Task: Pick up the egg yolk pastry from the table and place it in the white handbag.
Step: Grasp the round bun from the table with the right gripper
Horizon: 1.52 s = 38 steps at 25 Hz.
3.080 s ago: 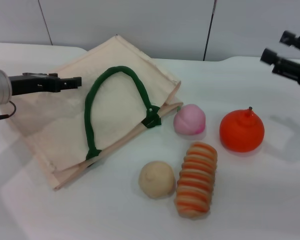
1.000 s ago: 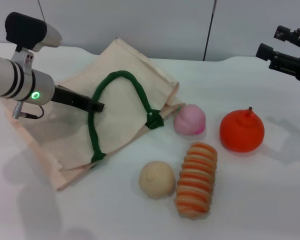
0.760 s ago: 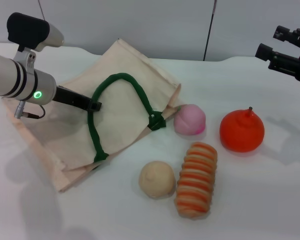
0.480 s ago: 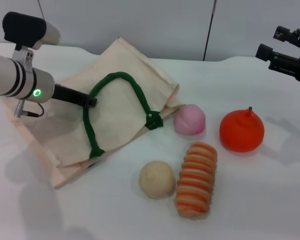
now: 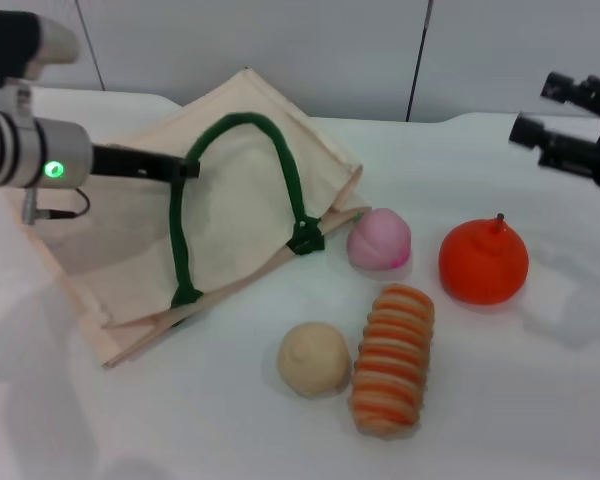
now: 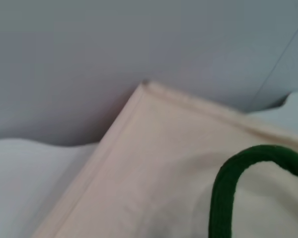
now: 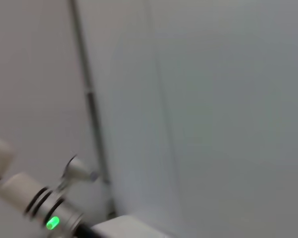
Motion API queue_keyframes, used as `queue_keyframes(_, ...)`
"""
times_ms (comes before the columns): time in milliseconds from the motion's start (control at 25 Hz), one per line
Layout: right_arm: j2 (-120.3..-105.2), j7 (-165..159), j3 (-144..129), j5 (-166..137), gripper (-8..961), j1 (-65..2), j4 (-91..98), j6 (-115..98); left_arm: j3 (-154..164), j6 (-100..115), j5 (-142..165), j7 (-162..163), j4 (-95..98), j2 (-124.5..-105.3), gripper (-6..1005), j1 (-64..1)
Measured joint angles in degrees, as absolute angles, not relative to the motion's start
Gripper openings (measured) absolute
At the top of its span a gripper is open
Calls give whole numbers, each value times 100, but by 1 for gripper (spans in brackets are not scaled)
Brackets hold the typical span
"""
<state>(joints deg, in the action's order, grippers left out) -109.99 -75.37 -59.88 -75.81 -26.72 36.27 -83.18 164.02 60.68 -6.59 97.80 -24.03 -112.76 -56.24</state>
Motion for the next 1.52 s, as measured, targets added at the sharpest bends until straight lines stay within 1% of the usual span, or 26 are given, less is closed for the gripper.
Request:
queue_keyframes(160,-10993,-7957,-5982,-8407,886,-2675,4108,-8760,16400,6958,-1248,9520,-2812,-11266,143,-5456)
queue_keyframes(240,-11043,-8208,-5987,-8966,886,-2683,4467,-9012,16400,7353,-1526,9417,-2905,-11229,139,-5363)
queue_keyframes(360,-11212,-8429,-6016,-9633,886,-2713,5000,-9381,16400,7895,-1881,9301,-2934,-11115,137,-5238)
queue_keyframes(520,-11535,-8727,-6053,-10526,886,-2731,5830,-9746,16400,8493,-2350,9194,-2940,-10985,135,-5098)
queue_keyframes(600,-11598,-8864,-6201,-10712,886,-2763,6024,-9772,16400,8696,-2552,9174,-2944,-10960,134,-5059)
queue_keyframes(840,-11613,-8963,-6864,-10765,887,-3271,5689,-9457,16400,9018,-2880,9155,-2953,-10904,134,-4997)
queue_keyframes(1040,-11606,-9044,-7703,-10819,887,-3820,5076,-8712,16400,9182,-3009,9140,-2953,-10897,134,-5019)
queue_keyframes(1360,-11617,-9184,-8259,-10831,887,-4154,4704,-8166,16400,9368,-3220,9088,-2953,-10887,135,-5028)
queue_keyframes(1520,-11621,-9283,-8527,-10814,888,-4346,4489,-7927,16400,9492,-3285,9082,-2949,-10848,135,-5018)
